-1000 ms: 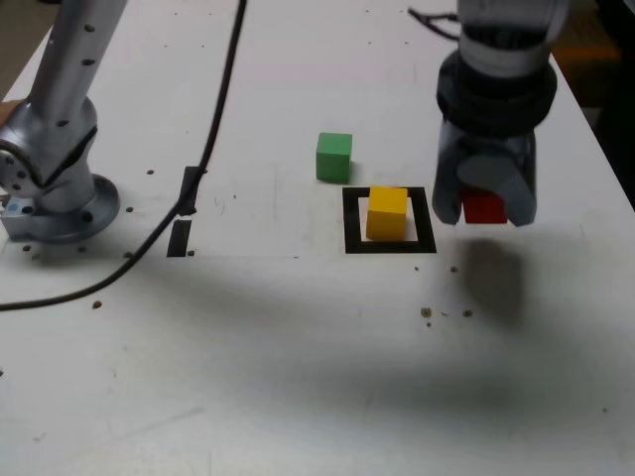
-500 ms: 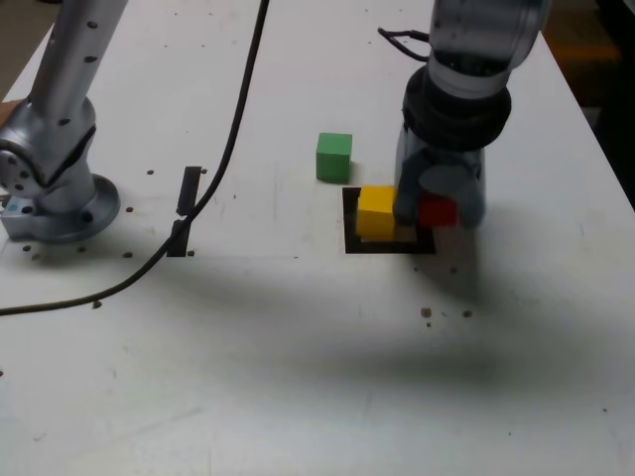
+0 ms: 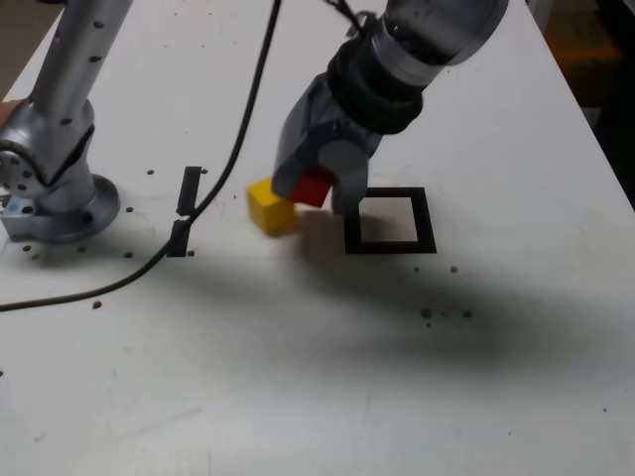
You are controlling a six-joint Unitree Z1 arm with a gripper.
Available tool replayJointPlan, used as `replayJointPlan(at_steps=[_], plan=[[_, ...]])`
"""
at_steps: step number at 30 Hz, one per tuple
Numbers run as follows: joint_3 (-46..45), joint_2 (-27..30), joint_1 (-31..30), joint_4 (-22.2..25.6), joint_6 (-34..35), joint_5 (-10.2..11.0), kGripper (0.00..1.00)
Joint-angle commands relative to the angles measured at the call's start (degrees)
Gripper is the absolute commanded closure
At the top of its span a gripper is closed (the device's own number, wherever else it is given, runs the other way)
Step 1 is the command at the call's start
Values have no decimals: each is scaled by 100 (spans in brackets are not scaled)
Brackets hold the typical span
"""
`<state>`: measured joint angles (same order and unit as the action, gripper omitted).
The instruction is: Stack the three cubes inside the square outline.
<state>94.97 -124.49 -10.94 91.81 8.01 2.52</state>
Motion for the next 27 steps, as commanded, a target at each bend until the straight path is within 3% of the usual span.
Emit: replayJointPlan(at_steps=[1,8,12,19,27], plan=[[17,77,7,38,65,73,82],[296,739,-169,-30,166,673,81],[184,1032,-211,-327,198,827,81],[-437,1024,-84,-1411,275,499,82],[-363,836,-75,-1634,297,356,82]])
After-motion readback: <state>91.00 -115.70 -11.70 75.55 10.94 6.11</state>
